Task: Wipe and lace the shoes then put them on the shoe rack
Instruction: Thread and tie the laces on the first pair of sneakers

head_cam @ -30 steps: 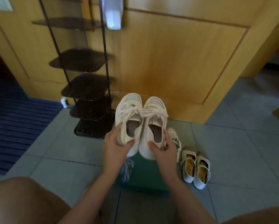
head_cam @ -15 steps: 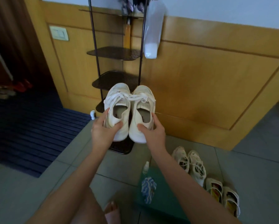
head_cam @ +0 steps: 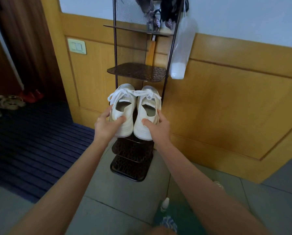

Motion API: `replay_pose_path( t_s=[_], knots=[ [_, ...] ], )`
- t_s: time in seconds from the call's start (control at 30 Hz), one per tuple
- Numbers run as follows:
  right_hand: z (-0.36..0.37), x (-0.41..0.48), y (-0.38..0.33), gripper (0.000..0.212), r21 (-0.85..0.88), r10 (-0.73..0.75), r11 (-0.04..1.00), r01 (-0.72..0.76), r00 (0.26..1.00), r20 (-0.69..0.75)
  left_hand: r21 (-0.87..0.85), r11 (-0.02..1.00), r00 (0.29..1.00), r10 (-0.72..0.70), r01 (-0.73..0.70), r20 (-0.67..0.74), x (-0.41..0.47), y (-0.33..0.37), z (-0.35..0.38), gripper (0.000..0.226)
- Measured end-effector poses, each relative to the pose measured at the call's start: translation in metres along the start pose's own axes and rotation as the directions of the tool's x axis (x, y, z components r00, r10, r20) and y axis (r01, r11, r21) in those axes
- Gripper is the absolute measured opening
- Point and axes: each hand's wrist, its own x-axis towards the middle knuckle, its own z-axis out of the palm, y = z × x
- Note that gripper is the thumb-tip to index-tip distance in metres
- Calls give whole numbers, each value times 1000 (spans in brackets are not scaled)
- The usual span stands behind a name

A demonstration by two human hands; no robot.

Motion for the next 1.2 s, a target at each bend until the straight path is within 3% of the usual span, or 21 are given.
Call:
replay_pose_path(
  t_s=[0.4, 0.67, 0.8, 0.87, 1.2],
  knots=[
    [21, 65, 15, 82, -105, 7, 994, -13, 998, -58, 47, 999, 999, -17, 16, 29, 71, -10, 25, 61],
    [26, 70, 18, 116, -284, -83, 954, 93, 995, 46, 89, 993, 997, 71, -74, 30, 84, -12, 29, 68],
    [23, 63, 27, 110, -312, -148, 940, 141, 989, 3, 163, 974, 982, 136, -156, 130, 80, -27, 25, 87],
    [25, 60, 30, 104, -314, -182, 935, 164, 983, -30, 158, 971, 980, 162, -179, 114, 79, -35, 24, 90],
    [34, 93, 29, 94, -391, -199, 907, 160, 978, -62, 114, 966, 972, 228, -233, 53, 105, -35, 39, 81]
  ],
)
